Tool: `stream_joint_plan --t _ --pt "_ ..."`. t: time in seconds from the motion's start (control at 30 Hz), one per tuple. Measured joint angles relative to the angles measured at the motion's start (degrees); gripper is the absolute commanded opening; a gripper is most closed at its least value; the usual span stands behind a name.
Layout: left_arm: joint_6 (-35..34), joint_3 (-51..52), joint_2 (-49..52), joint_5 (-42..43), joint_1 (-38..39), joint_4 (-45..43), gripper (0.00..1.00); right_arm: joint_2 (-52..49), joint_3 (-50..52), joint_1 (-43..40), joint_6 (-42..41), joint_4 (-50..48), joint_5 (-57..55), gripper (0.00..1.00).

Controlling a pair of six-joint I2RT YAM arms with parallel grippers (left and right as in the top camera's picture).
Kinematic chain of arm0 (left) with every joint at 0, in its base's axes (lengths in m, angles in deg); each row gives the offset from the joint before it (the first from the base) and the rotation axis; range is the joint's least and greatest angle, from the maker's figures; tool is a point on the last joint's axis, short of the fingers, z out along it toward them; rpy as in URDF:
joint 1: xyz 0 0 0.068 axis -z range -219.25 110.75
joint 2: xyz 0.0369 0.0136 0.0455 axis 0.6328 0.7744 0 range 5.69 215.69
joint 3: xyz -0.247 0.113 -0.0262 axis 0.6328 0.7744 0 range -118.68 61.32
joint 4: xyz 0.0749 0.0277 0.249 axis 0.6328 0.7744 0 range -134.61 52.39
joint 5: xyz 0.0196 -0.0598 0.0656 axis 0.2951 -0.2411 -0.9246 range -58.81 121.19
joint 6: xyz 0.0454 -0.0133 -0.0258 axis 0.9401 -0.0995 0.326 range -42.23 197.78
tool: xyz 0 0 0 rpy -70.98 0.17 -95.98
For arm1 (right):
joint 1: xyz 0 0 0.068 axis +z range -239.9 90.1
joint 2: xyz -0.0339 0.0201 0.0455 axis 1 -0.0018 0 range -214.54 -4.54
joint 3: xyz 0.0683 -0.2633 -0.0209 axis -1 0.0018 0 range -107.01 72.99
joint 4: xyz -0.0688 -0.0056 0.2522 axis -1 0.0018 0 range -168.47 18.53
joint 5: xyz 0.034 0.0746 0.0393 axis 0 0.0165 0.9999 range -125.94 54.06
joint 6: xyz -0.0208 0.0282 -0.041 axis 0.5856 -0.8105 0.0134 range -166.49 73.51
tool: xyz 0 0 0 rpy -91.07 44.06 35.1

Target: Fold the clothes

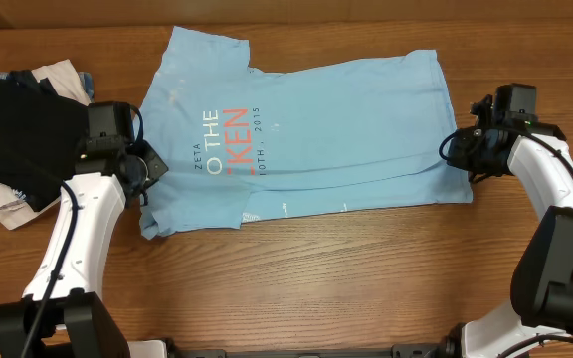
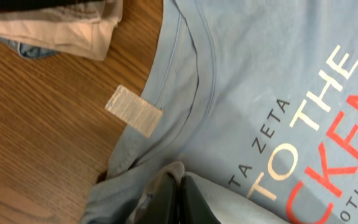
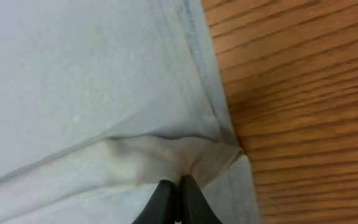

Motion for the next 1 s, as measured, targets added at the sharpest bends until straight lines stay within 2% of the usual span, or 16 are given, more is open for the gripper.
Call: stream_joint_plan --t 0.6,1.0 --pt "0.0 0.1 7.5 -1.2 0.0 -1.7 0.04 0.0 0.0 0.0 -0.2 -3.9 -4.6 0.04" --pt "0.0 0.3 8.0 -0.8 0.0 -7.6 0.04 0.0 0.0 0.0 -0.2 -3.7 -4.6 0.05"
